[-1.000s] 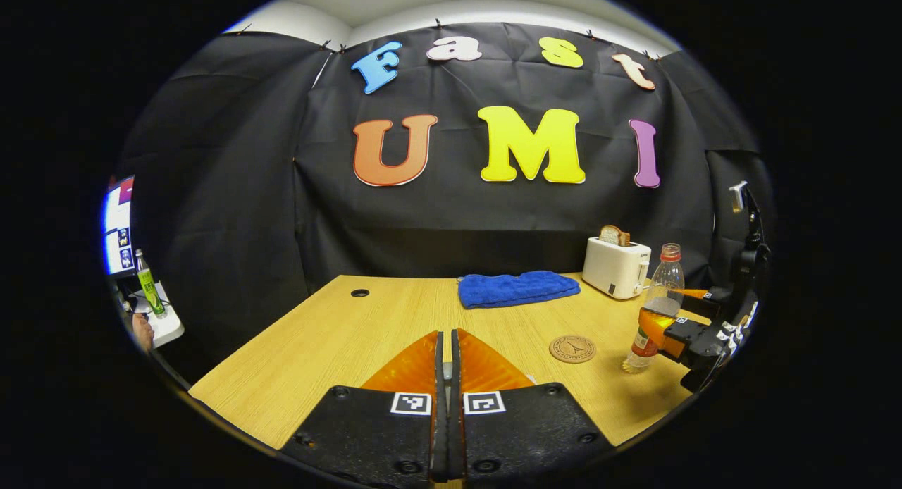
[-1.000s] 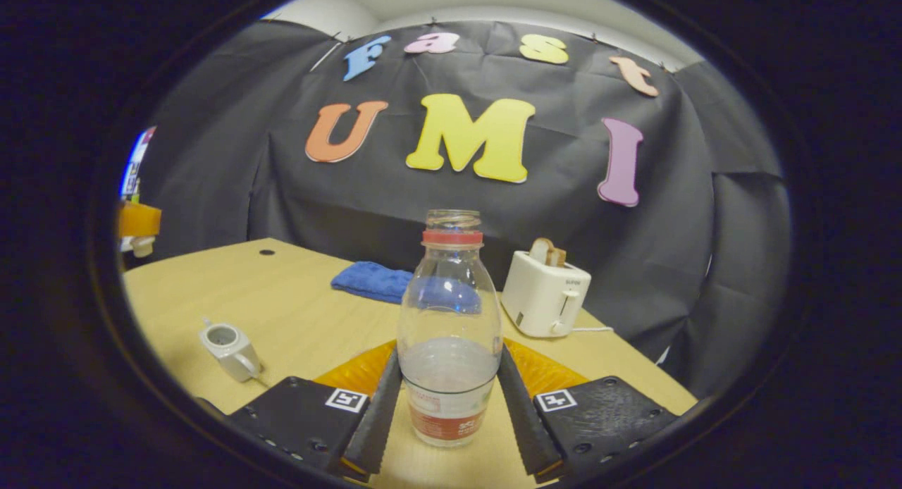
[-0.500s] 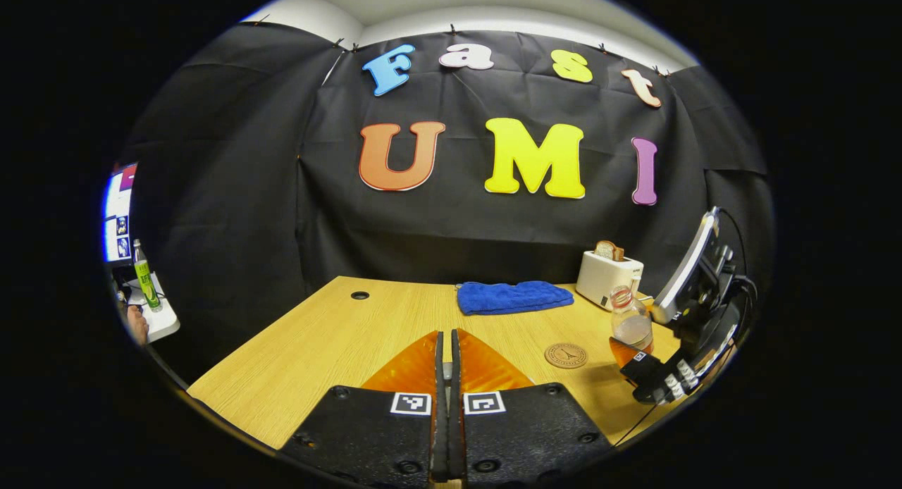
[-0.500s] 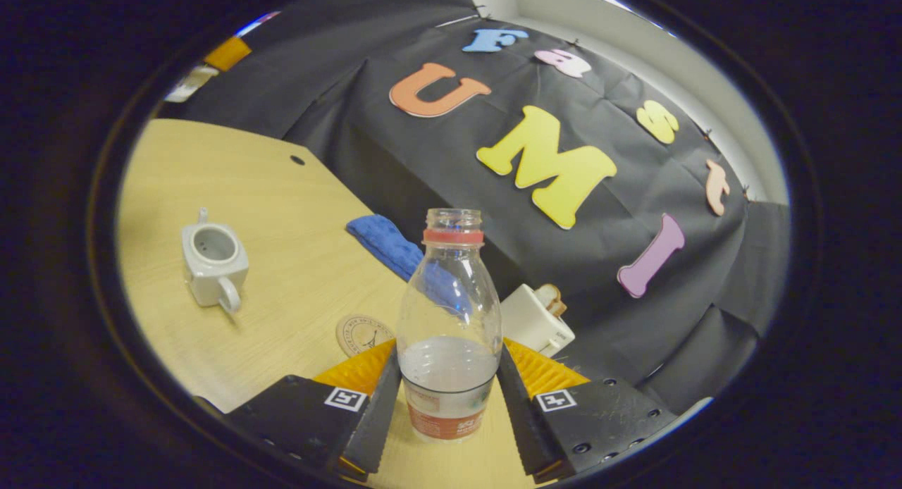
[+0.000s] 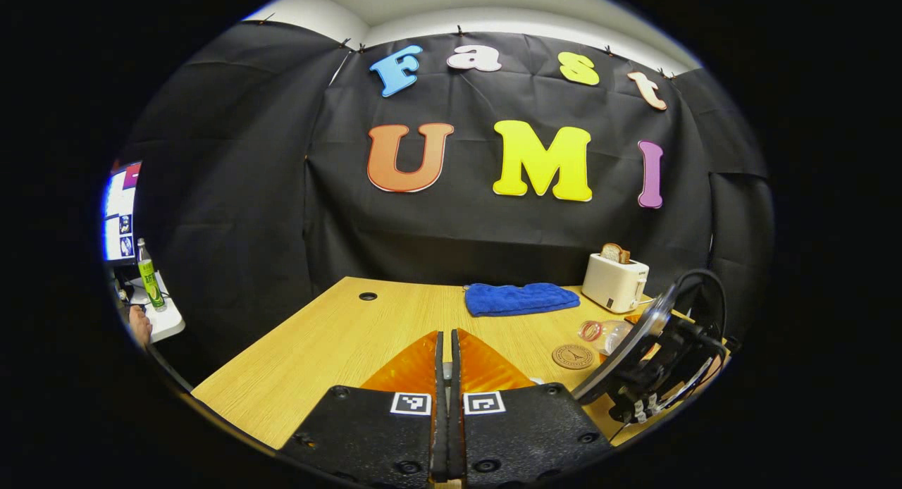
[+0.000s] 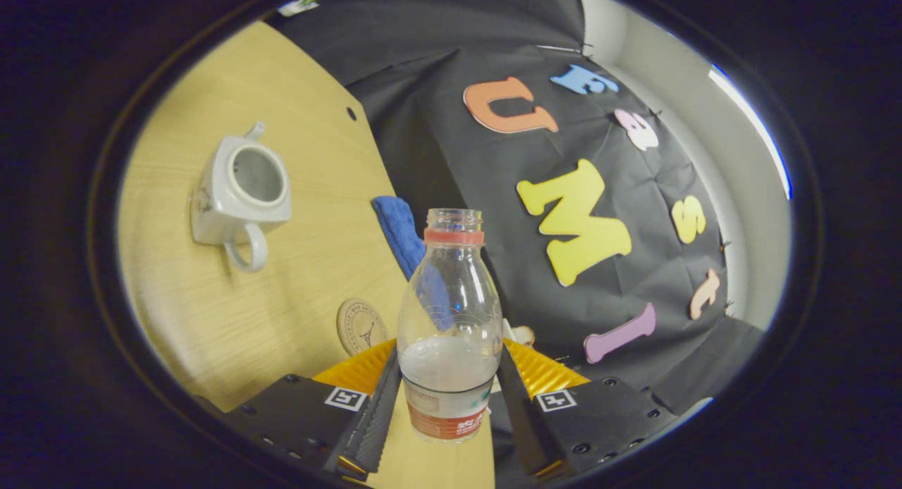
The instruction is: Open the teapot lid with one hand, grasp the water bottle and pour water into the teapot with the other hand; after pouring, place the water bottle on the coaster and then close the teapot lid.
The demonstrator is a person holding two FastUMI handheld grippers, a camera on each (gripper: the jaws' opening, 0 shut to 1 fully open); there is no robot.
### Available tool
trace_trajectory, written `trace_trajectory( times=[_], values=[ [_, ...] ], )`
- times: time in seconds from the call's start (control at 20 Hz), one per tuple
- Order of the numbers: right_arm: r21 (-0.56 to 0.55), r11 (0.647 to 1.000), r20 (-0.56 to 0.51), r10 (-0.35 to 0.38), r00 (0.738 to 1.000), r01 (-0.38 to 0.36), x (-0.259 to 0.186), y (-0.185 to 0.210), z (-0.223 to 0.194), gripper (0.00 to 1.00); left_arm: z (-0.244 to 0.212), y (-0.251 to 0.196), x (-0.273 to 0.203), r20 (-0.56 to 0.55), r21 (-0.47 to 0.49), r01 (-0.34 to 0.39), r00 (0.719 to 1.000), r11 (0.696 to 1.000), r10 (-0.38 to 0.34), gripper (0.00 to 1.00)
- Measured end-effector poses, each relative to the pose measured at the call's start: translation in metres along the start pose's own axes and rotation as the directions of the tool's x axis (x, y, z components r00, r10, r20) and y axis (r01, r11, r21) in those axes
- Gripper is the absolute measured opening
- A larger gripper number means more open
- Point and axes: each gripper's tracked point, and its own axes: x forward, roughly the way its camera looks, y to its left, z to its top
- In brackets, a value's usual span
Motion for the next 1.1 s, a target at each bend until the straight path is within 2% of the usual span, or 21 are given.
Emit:
trace_trajectory(
  times=[0.15, 0.35, 0.4, 0.45, 0.75, 0.95, 1.1],
  values=[
    [-0.120, 0.992, 0.032, -0.023, 0.999, 0.027, -0.002, 0.006, 0.008, 0.73, -0.002, 0.001, 0.000, -0.007, 0.008, 0.000, 1.000, 1.000, 0.000, 0.03],
    [-0.207, 0.977, 0.060, -0.030, 0.998, 0.041, -0.006, 0.010, 0.018, 0.75, -0.004, -0.001, 0.002, -0.013, 0.020, 0.003, 1.000, 1.000, -0.003, 0.03],
    [-0.230, 0.972, 0.068, -0.037, 0.997, 0.052, -0.006, 0.010, 0.021, 0.70, -0.004, 0.000, 0.001, -0.015, 0.024, 0.003, 1.000, 1.000, -0.002, 0.03],
    [-0.255, 0.965, 0.076, -0.043, 0.996, 0.061, -0.007, 0.009, 0.023, 0.72, -0.004, 0.000, 0.001, -0.018, 0.027, 0.002, 1.000, 1.000, -0.001, 0.03],
    [-0.396, 0.912, 0.122, -0.062, 0.991, 0.106, -0.009, 0.007, 0.032, 0.70, -0.008, 0.001, 0.003, -0.031, 0.039, 0.000, 1.000, 0.999, 0.001, 0.03],
    [-0.469, 0.871, 0.165, -0.076, 0.983, 0.146, -0.014, 0.003, 0.042, 0.72, -0.010, 0.000, 0.003, -0.038, 0.054, -0.001, 0.999, 0.999, 0.003, 0.03],
    [-0.505, 0.850, 0.167, -0.073, 0.983, 0.149, -0.014, 0.002, 0.044, 0.75, -0.009, 0.001, 0.003, -0.038, 0.064, -0.004, 0.999, 0.998, 0.007, 0.03]
  ],
)
